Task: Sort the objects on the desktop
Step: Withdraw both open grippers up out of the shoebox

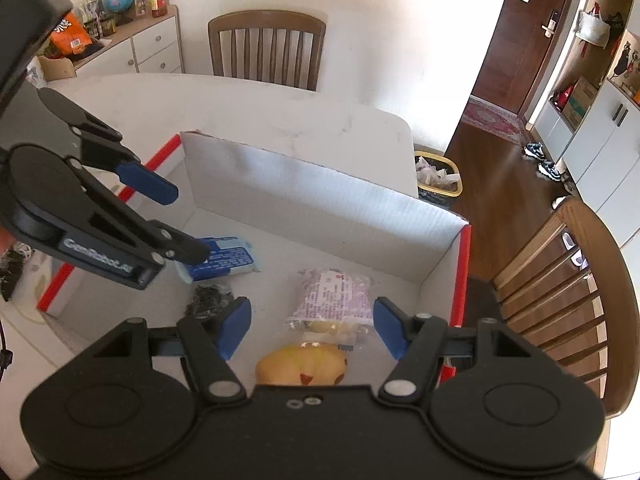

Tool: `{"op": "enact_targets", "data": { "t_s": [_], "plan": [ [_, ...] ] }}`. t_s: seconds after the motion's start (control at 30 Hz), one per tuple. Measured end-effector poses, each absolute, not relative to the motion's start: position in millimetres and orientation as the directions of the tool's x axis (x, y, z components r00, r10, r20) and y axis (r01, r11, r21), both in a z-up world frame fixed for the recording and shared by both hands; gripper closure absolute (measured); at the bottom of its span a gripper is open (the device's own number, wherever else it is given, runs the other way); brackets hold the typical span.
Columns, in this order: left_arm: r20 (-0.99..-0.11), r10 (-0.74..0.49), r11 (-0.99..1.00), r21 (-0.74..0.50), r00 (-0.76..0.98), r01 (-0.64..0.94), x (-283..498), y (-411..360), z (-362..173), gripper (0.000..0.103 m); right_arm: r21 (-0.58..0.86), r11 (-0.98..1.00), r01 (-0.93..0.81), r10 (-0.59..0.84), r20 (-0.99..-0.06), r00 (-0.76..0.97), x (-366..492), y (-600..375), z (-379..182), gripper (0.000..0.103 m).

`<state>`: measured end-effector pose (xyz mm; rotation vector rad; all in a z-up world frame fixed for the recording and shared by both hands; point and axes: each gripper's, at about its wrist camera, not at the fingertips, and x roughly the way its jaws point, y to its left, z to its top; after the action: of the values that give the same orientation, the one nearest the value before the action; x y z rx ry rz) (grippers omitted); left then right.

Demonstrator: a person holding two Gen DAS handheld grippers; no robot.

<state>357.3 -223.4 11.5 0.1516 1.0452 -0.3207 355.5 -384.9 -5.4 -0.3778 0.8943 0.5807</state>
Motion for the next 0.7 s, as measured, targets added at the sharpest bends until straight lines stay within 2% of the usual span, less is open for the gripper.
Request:
{"op": "enact_targets", "data": {
  "t_s": [0.47, 0.53, 0.63, 0.7],
  "plan": [
    [-0.809, -0.235, 0.941, -0.051, 0.538, 0.335, 301, -220, 40, 0.045, -0.035, 0.795, -0.605, 0.348, -0.792, 0.502, 318, -401, 18, 0.035],
    [-0.798, -0.236, 0.944, -0.053, 0.555, 0.325, 294, -218, 44, 0.04, -0.032, 0.791, -0.611, 0.355, -0.789, 0.501, 313, -401, 20, 0.028],
    [-0.778, -0.243, 0.947, -0.062, 0.579, 0.314, 282, -215, 50, 0.036, -0.049, 0.787, -0.615, 0.356, -0.779, 0.517, 306, -400, 22, 0.024],
    [-0.77, -0.247, 0.949, -0.071, 0.589, 0.306, 276, -212, 53, 0.029, -0.042, 0.782, -0.622, 0.369, -0.774, 0.515, 302, -399, 23, 0.021]
  ]
}}
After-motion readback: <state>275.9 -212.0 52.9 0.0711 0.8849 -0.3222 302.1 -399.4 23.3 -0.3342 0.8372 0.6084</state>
